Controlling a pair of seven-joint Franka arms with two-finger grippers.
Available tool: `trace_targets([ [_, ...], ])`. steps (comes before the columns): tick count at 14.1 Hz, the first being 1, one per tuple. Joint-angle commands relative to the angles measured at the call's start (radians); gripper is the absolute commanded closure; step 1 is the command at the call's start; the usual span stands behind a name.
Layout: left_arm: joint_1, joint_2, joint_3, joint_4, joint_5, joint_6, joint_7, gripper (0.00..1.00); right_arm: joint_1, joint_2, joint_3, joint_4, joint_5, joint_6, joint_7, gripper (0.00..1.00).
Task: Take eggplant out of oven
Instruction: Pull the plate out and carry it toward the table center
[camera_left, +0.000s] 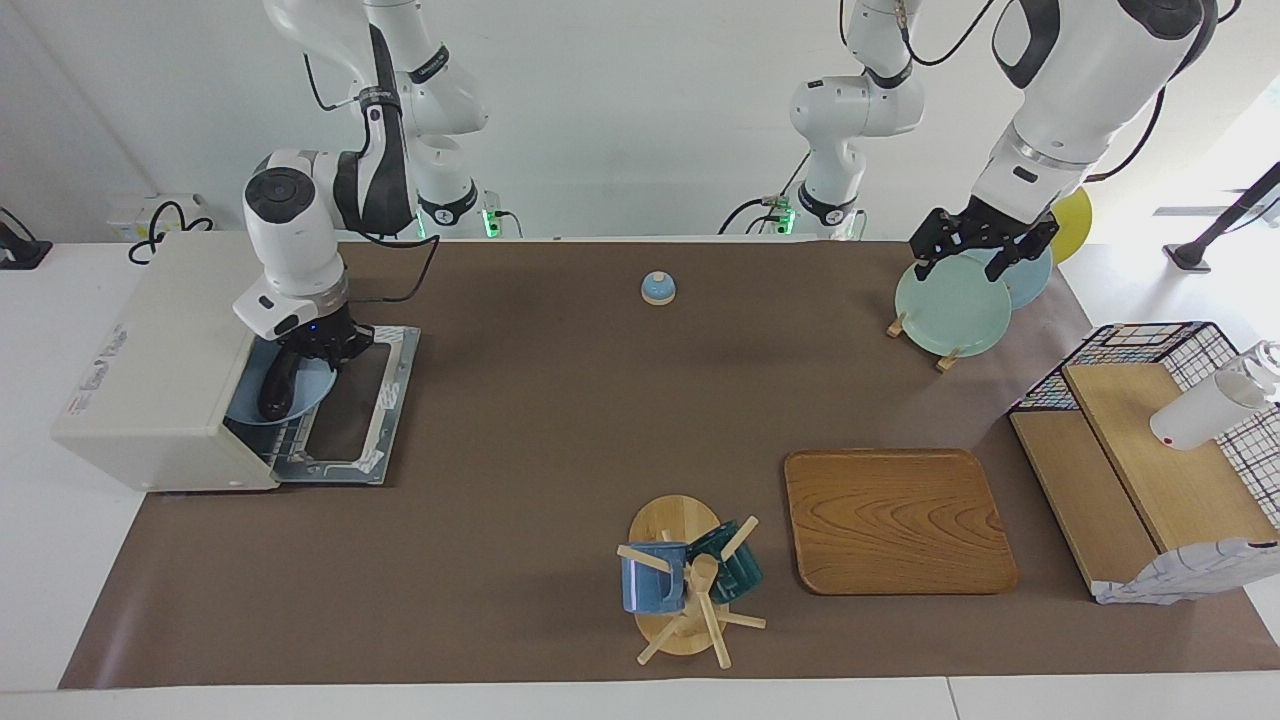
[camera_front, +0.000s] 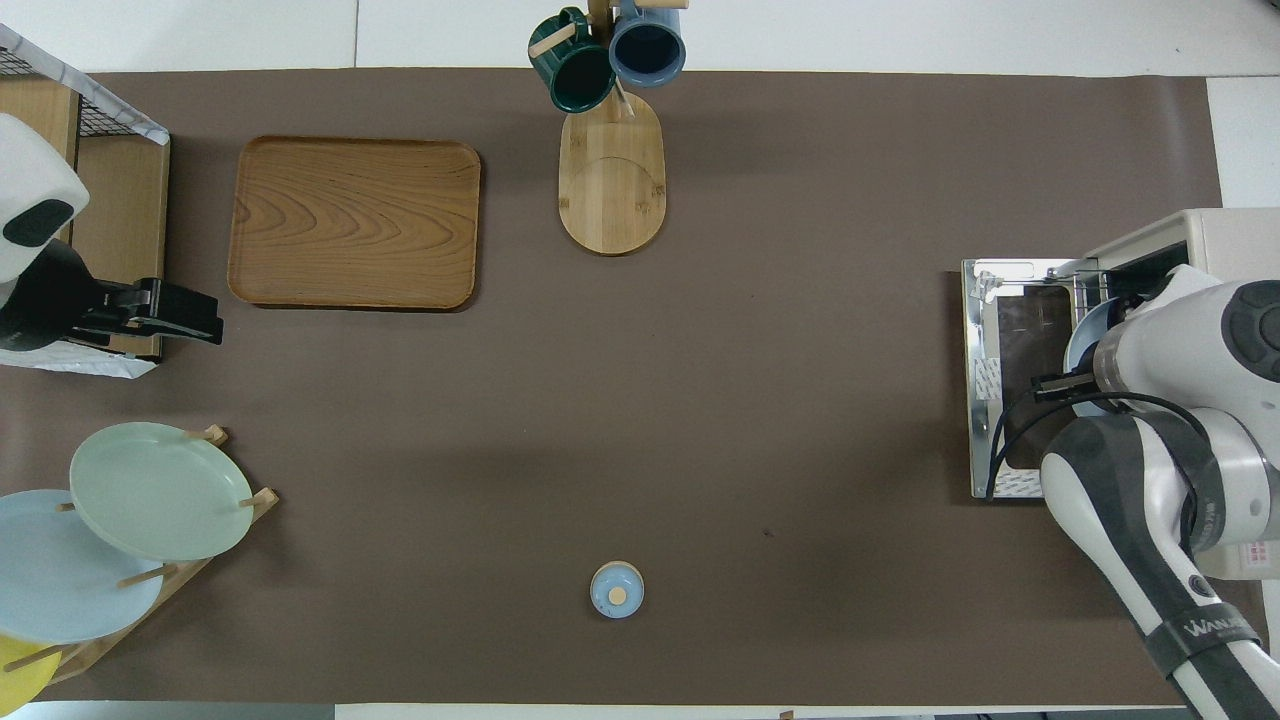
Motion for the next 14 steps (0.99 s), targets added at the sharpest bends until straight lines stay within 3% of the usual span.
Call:
trace_targets([
  [1, 0.001, -0.01, 0.002, 0.007, -0.011, -0.014, 0.008, 0.0, 0.085, 0.036, 0.01, 0.11, -0.012, -0.123, 0.058, 1.0],
  [4, 0.001, -0.01, 0.002, 0.007, -0.011, -0.014, 0.008, 0.0, 0.252, 0.057, 0.01, 0.194, -0.009, -0.231, 0.214, 1.0],
  [6, 0.003, -0.01, 0.002, 0.007, -0.011, -0.014, 0.01, 0.0, 0.357, 0.131, 0.01, 0.313, 0.0, -0.318, 0.32, 1.0],
  [9, 0.003, -0.01, 0.002, 0.007, -0.011, -0.011, 0.008, 0.0, 0.467, 0.205, 0.013, 0.422, 0.023, -0.338, 0.458, 1.0],
  [11, 0.003, -0.01, 0.002, 0.007, -0.011, -0.013, 0.007, 0.0, 0.591, 0.305, 0.016, 0.534, 0.046, -0.373, 0.567, 1.0],
  [14, 0.005, -0.01, 0.002, 0.007, -0.011, -0.01, 0.007, 0.0, 0.7, 0.502, 0.019, 0.757, 0.046, -0.434, 0.783, 1.0],
])
